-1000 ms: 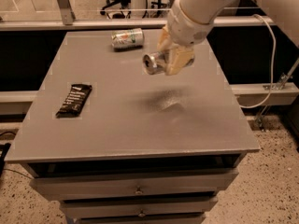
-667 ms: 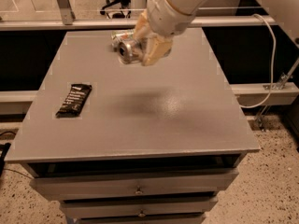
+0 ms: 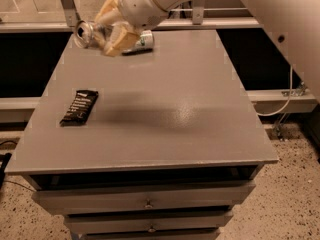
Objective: Move redbull can near rxbar chocolate
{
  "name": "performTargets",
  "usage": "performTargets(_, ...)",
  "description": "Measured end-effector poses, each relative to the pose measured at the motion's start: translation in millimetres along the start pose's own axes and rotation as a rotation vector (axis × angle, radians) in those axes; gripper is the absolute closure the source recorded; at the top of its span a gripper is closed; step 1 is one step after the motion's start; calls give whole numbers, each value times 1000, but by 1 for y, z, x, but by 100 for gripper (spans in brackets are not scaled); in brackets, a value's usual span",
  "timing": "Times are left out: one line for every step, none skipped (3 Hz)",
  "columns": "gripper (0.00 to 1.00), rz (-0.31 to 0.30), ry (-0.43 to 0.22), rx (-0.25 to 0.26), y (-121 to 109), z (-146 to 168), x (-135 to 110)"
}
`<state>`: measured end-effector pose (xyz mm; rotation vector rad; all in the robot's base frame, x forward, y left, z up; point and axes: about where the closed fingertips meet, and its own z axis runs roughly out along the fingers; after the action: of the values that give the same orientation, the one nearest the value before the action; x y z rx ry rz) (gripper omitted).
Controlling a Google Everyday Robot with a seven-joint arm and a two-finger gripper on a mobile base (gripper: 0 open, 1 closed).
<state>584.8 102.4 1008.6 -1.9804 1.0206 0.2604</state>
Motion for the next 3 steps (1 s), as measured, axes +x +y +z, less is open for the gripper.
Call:
performTargets(100, 96, -184, 17, -7, 32, -15)
performTargets(100, 267, -374, 18, -1, 70, -17)
performTargets(100, 360, -481, 30, 0, 86, -17)
